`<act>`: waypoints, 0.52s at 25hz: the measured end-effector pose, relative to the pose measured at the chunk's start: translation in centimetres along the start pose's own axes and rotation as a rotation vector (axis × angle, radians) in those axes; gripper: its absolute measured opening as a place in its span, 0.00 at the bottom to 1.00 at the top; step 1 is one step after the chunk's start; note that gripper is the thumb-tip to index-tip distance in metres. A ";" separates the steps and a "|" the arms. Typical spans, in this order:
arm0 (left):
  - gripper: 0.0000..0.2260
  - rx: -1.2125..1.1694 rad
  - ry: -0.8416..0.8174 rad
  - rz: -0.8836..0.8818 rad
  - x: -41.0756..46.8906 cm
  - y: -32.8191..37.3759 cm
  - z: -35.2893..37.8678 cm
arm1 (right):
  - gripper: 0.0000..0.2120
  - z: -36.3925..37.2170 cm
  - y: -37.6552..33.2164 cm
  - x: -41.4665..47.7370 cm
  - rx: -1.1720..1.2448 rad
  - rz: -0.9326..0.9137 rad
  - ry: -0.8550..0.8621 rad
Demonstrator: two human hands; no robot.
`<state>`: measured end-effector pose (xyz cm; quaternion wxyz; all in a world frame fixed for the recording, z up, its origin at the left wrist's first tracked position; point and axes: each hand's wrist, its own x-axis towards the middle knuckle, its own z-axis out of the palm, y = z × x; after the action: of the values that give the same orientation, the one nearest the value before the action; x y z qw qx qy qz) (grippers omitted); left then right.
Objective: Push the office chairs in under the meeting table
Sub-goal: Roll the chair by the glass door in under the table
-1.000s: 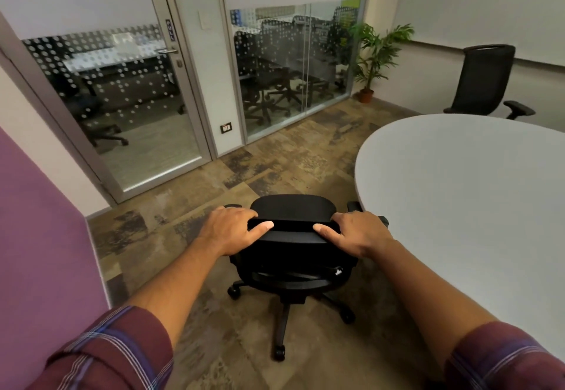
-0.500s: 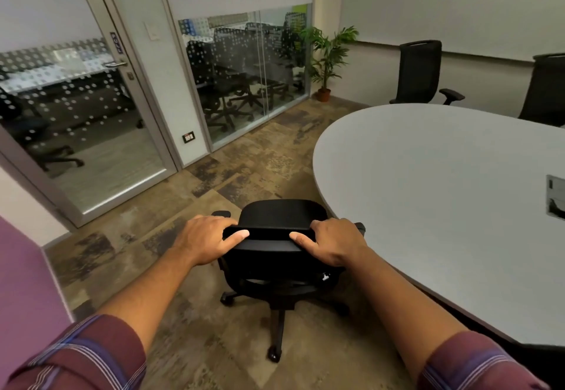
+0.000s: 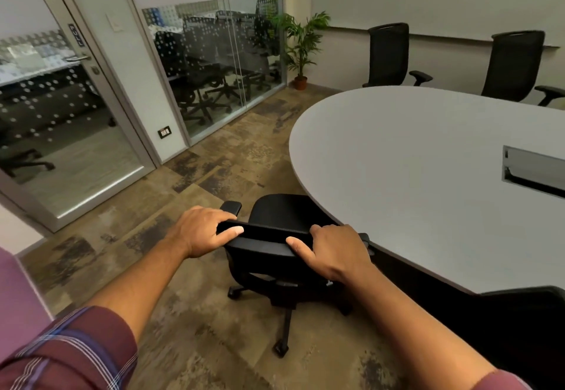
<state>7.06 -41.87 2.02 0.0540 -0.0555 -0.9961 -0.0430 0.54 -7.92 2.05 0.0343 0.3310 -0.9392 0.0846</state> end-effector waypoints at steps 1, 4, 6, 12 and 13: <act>0.32 -0.006 -0.007 0.020 0.3 0.2 0.1 | 0.39 0.1 -0.1 -0.8 -0.003 0.018 0.017; 0.31 -0.023 -0.016 0.080 1.6 0.4 -0.1 | 0.36 -0.2 -0.4 -2.5 0.006 0.078 0.045; 0.30 -0.038 -0.003 0.121 2.5 0.3 0.1 | 0.35 -0.2 -0.8 -3.4 0.004 0.120 0.051; 0.32 -0.064 -0.021 0.251 6.3 0.6 0.6 | 0.37 -0.6 -1.4 -4.7 0.014 0.295 0.064; 0.33 -0.065 -0.030 0.271 6.9 0.9 0.5 | 0.37 -0.5 -1.3 -4.8 0.010 0.319 0.065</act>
<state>0.25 -40.23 2.37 0.0428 -0.1919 -0.9782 -0.0667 5.09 -5.88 2.18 0.0490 0.1747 -0.9779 0.1041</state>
